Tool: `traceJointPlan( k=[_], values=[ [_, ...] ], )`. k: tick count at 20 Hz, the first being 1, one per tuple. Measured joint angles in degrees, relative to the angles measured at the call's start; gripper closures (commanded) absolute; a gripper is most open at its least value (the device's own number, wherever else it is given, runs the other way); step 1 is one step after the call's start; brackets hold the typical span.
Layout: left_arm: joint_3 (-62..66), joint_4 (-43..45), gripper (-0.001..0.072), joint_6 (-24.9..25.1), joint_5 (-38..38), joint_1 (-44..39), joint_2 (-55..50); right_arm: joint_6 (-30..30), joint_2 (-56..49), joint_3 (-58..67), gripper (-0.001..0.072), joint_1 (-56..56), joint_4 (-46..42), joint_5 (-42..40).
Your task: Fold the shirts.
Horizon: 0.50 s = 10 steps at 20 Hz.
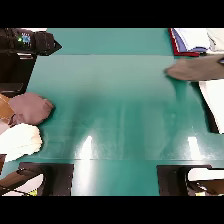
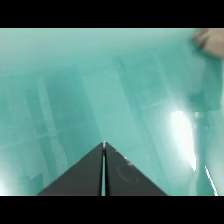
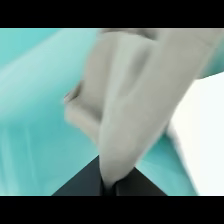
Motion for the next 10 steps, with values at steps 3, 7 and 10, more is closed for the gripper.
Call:
traceJointPlan(
  k=[3, 7, 10],
  values=[
    [0.0, -0.02, 0.0677, -0.63, 0.02, 0.0, 0.0, 0.33, 0.63, -0.02, 0.0697, -5.25, -0.24, -3.72],
    [0.0, -0.02, 0.0677, -1.51, 0.04, 0.0, 0.0, 0.42, 0.87, 0.9, 0.0698, -7.82, 0.83, -7.23],
    [0.0, -0.02, 0.0677, -1.79, 0.02, 0.0, 0.0, 0.22, 1.01, 4.66, 0.0698, -8.55, 1.51, -7.61]
  ],
)
